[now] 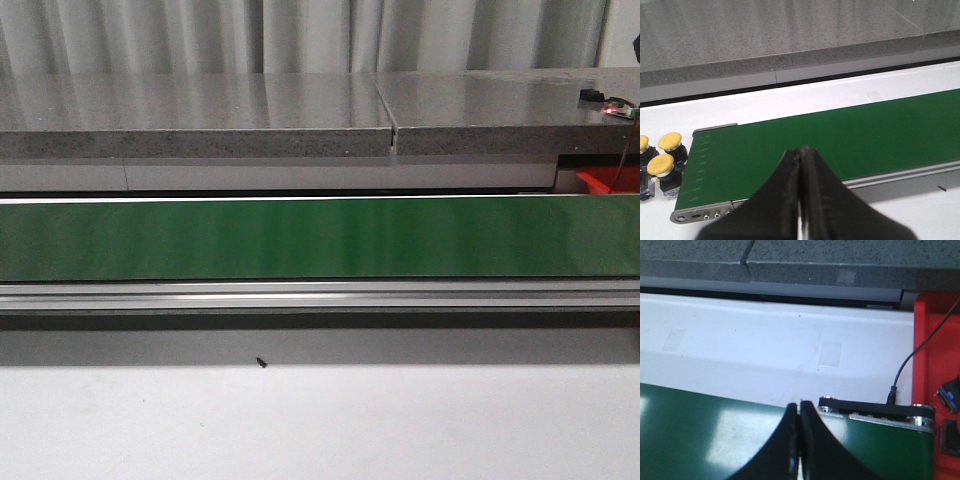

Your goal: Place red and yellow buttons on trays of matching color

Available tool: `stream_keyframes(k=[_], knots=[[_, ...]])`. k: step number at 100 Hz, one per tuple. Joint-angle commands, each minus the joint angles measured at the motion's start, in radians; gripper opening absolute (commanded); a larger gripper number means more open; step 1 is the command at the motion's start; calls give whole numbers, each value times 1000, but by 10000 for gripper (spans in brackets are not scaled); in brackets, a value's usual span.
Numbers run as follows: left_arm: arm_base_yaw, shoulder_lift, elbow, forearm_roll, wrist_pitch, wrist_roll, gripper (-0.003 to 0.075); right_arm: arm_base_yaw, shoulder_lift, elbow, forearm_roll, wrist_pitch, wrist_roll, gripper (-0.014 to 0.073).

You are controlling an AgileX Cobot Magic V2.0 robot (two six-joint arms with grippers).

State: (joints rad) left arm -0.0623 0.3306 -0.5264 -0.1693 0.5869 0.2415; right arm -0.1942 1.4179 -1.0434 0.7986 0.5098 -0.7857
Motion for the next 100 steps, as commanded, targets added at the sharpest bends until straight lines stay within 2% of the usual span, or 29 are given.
stream_keyframes(k=[1, 56, 66, 72, 83, 100], knots=[[-8, 8, -26, -12, -69, -10, -19, 4, -74, 11, 16, -47, -11, -62], [-8, 8, -26, -12, -69, -10, -19, 4, -357, 227, -53, -21, 9, -62], [-8, 8, -26, -12, -69, -10, -19, 12, -391, 247, -138, -23, 155, -62], [-8, 8, -26, -12, -69, -10, -19, 26, -406, 249, -208, -21, 288, -62], [-8, 8, -26, -12, -69, -10, -19, 55, -426, 249, -390, -9, 505, -62], [-8, 8, -26, -12, -69, -10, -19, 132, -446, 249, -668, -2, 756, -62]])
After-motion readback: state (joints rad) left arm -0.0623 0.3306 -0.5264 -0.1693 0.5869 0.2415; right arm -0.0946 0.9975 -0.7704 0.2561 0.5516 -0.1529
